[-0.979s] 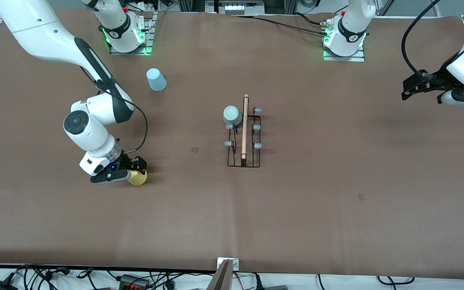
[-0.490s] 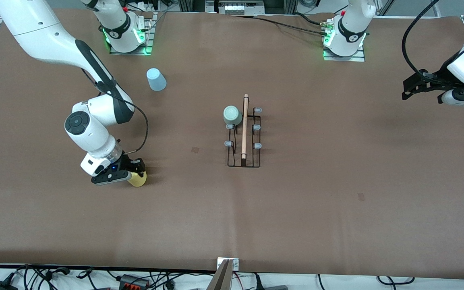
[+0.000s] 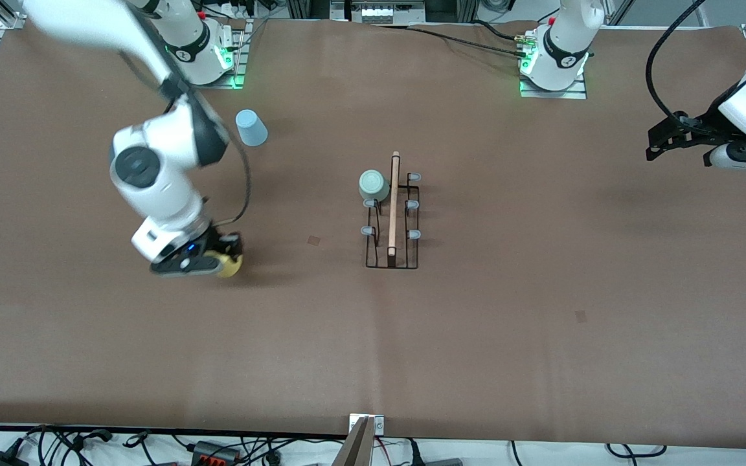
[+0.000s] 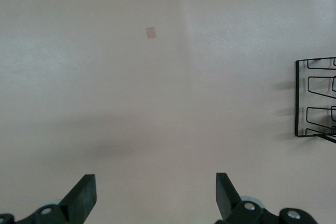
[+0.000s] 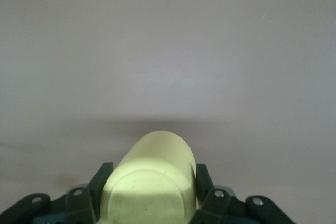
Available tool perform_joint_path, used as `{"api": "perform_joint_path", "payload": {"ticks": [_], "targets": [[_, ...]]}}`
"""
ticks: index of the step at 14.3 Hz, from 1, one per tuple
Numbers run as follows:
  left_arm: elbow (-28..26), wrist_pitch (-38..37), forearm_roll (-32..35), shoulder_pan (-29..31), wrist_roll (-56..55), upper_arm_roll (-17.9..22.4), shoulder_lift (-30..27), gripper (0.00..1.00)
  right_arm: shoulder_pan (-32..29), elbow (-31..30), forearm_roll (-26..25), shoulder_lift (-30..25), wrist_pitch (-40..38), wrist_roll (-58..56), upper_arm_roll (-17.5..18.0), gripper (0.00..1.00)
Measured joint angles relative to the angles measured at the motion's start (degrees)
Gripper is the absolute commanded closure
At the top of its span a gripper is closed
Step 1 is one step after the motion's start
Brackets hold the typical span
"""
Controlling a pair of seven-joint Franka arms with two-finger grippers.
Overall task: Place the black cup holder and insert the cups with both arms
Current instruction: 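Carry the yellow cup to the holder and lower it onto a peg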
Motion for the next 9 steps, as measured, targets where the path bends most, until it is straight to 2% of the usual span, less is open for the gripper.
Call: {"api": "perform_joint_path", "payload": {"ticks": [2,4,9], "targets": [[0.00,0.00,0.00,-0.03,0.00,0.00,0.00,0.00,4.48,2.28,2.99,-1.50,-1.73,13.04,2.95,0.98],[0.00,0.00,0.00,-0.04,0.00,0.00,0.00,0.00,8.22,5.08,5.46,-1.60,-1.81,21.88,3.70,0.98],[0.00,0.00,0.00,-0.04,0.00,0.01,0.00,0.00,11.76,8.25,6.38,1.20,2.60,29.70,3.70,0.98]]}}
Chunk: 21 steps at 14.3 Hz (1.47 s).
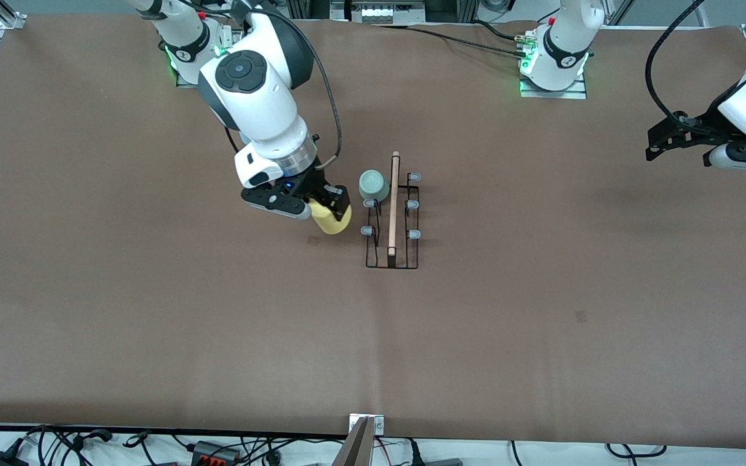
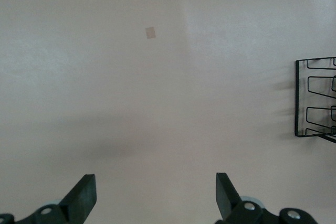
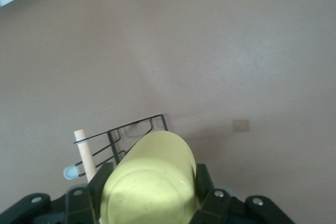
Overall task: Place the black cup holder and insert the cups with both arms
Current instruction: 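Carry the yellow cup to the holder and lower it onto a peg, then open the right gripper and lift away from the yellow cup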
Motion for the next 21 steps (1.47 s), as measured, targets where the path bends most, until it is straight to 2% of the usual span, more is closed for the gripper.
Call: {"api": "perform_joint_path", "payload": {"ticks": [6,11,13,15,16,17,18,21], "targets": [[0.00,-0.03,0.00,0.00,0.00,0.01,0.00,0.00,1.67,0.32,0.00,4.25,6.50,0.40,0.00,0.96],[0.00,-0.07,0.00,-0.07,0.00,0.01,0.01,0.00,2.47,0.34,-0.05,6.62,8.44,0.40,-0.01,0.96],[0.00,-0.08,0.00,-0.15,0.00,0.01,0.01,0.00,2.87,0.35,-0.05,7.26,8.84,0.40,-0.01,0.87],[0.00,-0.09,0.00,-0.20,0.00,0.01,0.01,0.00,2.94,0.35,-0.06,7.58,8.94,0.40,-0.03,0.74],[0.00,-0.09,0.00,-0.23,0.00,0.01,0.01,0.00,2.94,0.35,-0.06,7.70,8.94,0.40,-0.10,0.48],[0.00,-0.09,0.00,-0.26,0.00,0.01,0.01,0.00,2.94,0.35,-0.06,7.83,8.94,0.40,-0.17,0.17],[0.00,-0.09,0.00,-0.28,0.00,0.01,0.01,0.00,2.94,0.35,-0.06,7.98,8.94,0.40,-0.25,0.00],[0.01,-0.09,0.00,-0.37,-0.01,0.01,0.01,0.00,2.86,0.39,-0.06,8.09,8.94,0.37,-0.66,0.00]]}}
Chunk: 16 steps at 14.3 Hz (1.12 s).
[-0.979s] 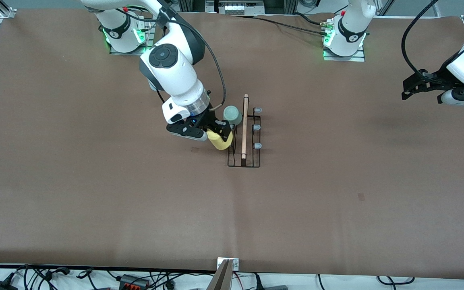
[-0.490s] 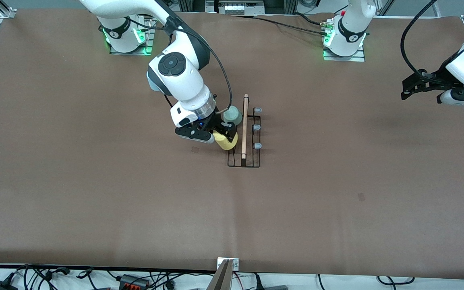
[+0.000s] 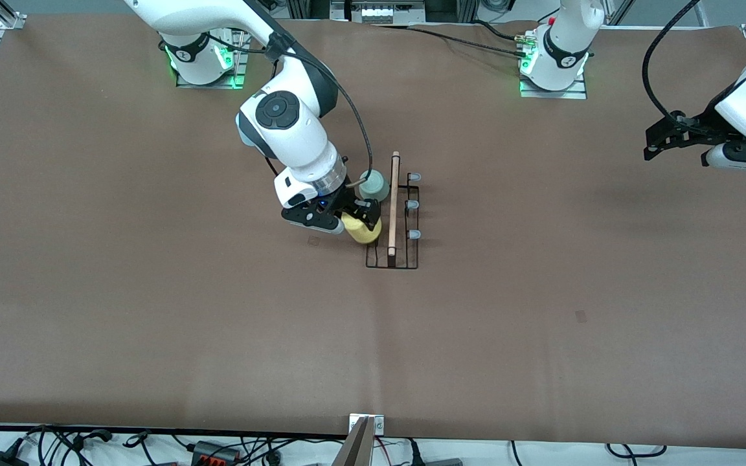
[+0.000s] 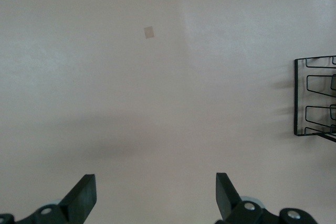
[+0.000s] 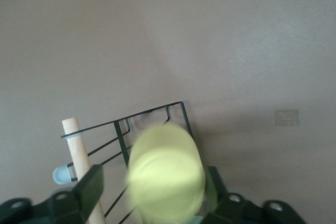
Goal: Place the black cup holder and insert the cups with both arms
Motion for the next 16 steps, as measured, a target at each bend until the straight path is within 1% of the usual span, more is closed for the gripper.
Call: {"api": "perform_joint_path", "payload": {"ticks": [2,4,5,7,9,11,12,13,16], "targets": [[0.13,0.00,0.00,-0.04,-0.01,0.00,0.00,0.00,-0.62,0.47,-0.02,-0.43,-0.60,-0.12,-0.24,0.00],[0.22,0.00,0.00,-0.18,-0.02,0.00,0.00,0.00,-2.65,1.32,-0.02,-2.45,-5.69,-0.63,-0.39,0.00],[0.23,0.00,0.00,-0.29,-0.02,0.00,0.01,0.00,-4.45,1.52,-0.02,-4.45,-10.20,-1.69,-0.40,0.00],[0.23,-0.02,0.00,-0.40,-0.03,0.01,0.03,0.00,-9.26,1.55,-0.02,-10.30,-21.31,-7.04,-0.42,0.00],[0.24,-0.02,0.00,-0.40,-0.03,0.04,0.05,0.00,-15.09,1.44,0.01,-16.79,-31.80,-15.96,-0.52,0.00],[0.24,-0.03,0.00,-0.41,-0.03,0.07,0.06,0.00,-21.39,1.33,0.03,-22.50,-39.48,-27.86,-1.02,0.00],[0.25,-0.03,0.00,-0.43,-0.03,0.08,0.07,0.00,-23.76,1.28,0.03,-24.76,-41.95,-33.68,-2.22,0.00],[0.26,-0.04,0.00,-0.44,-0.03,0.10,0.08,0.00,-25.15,1.21,0.02,-26.78,-44.30,-39.38,-4.92,0.00],[0.30,-0.04,0.00,-0.48,-0.03,0.16,0.08,0.00,-26.19,1.31,1.21,-31.04,-49.00,-52.89,-15.79,0.00]]}}
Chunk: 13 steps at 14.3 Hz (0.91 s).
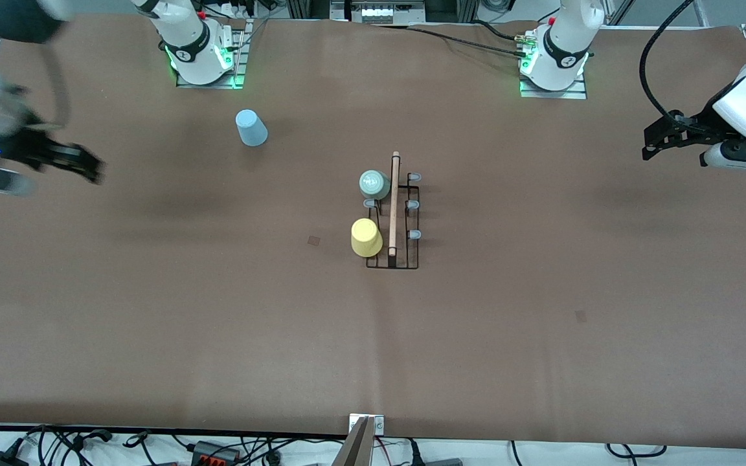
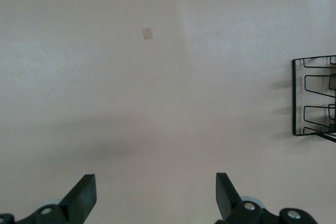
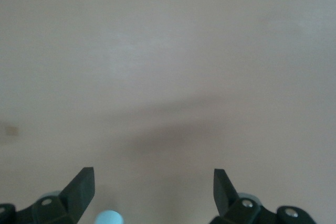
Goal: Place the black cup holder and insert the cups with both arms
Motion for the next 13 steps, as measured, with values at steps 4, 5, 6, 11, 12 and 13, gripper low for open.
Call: {"api": "perform_joint_path", "payload": {"ticks": [4,5,6,11,12,13], "targets": [[0.01,-0.39,0.00,0.00,0.00,0.05,0.00,0.00,-0.33,3.42,3.94,-2.77,-7.75,-4.58,-5.12,0.00],[0.01,-0.58,0.00,0.01,0.00,0.06,0.00,0.00,-0.17,4.18,3.97,-2.79,-8.33,-4.58,-4.98,0.00],[0.01,-0.74,0.00,0.02,0.00,0.07,0.00,0.00,0.01,4.75,3.97,-2.38,-8.44,-4.58,-4.94,0.00],[0.02,-0.97,0.00,0.05,-0.01,0.11,0.02,0.00,0.36,10.11,3.92,3.97,-8.24,-4.80,-5.31,0.00],[0.01,-1.01,0.00,0.05,-0.01,0.11,0.02,0.00,0.75,10.78,3.89,4.52,-8.24,-4.87,-5.32,0.00],[0.01,-1.03,0.00,0.06,-0.01,0.12,0.02,0.00,1.18,11.20,3.86,4.71,-8.24,-4.87,-5.32,0.00]]}}
